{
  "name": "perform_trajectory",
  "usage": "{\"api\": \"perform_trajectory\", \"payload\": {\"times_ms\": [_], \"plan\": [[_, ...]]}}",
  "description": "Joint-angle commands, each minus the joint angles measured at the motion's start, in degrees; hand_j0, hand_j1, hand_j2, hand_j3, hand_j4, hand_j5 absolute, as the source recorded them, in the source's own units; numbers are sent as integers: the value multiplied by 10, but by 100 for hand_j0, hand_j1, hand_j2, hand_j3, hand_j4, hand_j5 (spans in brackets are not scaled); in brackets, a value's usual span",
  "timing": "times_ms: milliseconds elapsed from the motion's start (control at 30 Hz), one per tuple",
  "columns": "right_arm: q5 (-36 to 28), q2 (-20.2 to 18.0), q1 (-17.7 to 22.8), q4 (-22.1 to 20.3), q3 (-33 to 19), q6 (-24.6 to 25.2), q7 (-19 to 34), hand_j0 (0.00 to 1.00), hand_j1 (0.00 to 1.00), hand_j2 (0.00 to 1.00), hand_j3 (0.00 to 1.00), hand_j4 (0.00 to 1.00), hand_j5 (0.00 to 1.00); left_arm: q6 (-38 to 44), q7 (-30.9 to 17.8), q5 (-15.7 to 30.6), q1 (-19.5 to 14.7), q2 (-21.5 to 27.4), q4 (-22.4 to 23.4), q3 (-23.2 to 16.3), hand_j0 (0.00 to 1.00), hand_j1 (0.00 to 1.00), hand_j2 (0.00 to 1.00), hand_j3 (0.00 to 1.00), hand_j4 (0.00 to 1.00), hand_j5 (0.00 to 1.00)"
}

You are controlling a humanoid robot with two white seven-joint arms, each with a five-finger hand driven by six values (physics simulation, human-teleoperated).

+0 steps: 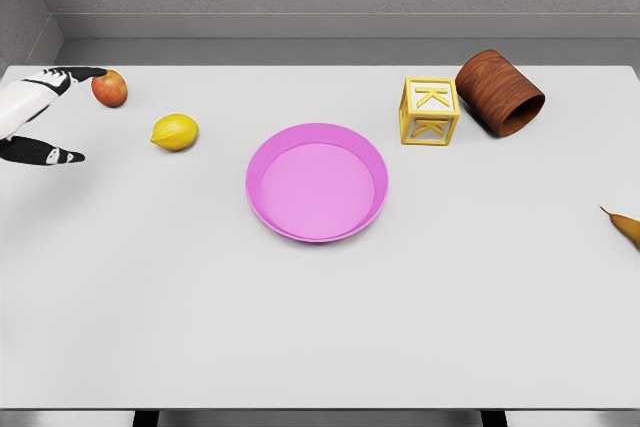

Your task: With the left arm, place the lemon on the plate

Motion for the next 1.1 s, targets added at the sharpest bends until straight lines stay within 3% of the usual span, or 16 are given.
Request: {"api": "perform_trajectory", "payload": {"times_ms": [0, 300, 367, 467, 567, 667, 733, 767, 833, 967, 1067], "plan": [[0, 0, 0, -1, 1, 0, 1, 100, 100, 100, 100, 100, 100, 1, 0, 4, 0, -3, -1, 0, 100, 100, 100, 100, 100, 100], [1, 0, 0, 0, 1, 0, 1, 100, 100, 100, 100, 100, 100, 1, -2, -7, -1, -3, 2, 3, 100, 100, 100, 100, 100, 100], [0, 0, 0, 0, 1, 0, 1, 100, 100, 100, 100, 100, 100, 1, -1, -22, -11, 9, 8, -29, 100, 100, 100, 100, 100, 100], [0, 0, 0, 0, 1, 0, 1, 100, 100, 100, 100, 100, 100, 1, 0, -33, -57, 28, 8, -99, 100, 100, 100, 100, 100, 100], [0, 0, 0, 0, 1, 0, 1, 100, 100, 100, 100, 100, 100, 1, 0, -95, -82, 15, 6, -106, 100, 100, 100, 100, 100, 100], [0, 0, 0, 0, 1, 0, 1, 100, 100, 100, 100, 100, 100, 1, 0, -145, -103, -31, 13, -116, 100, 100, 100, 100, 100, 100], [0, 0, 0, 0, 1, 0, 1, 100, 100, 100, 100, 100, 100, 1, -1, -169, -135, -55, 44, -145, 100, 100, 100, 100, 100, 100], [0, 0, 0, 0, 1, 0, 1, 100, 100, 100, 100, 100, 100, 1, -8, -187, -149, -90, 78, -143, 100, 100, 100, 100, 100, 100], [0, 0, 0, 0, 1, 0, 1, 100, 100, 100, 100, 100, 100, 1, -56, -195, -174, -119, 116, -143, 100, 100, 100, 100, 100, 100], [0, 0, 0, 0, 1, 0, 1, 100, 100, 100, 100, 100, 100, 1, -57, -238, -204, -128, 158, -147, 100, 100, 100, 100, 100, 100], [0, 0, 0, 0, 1, 0, 1, 100, 100, 100, 100, 100, 100, 1, -57, -240, -213, -129, 182, -149, 100, 100, 100, 100, 100, 100]]}}
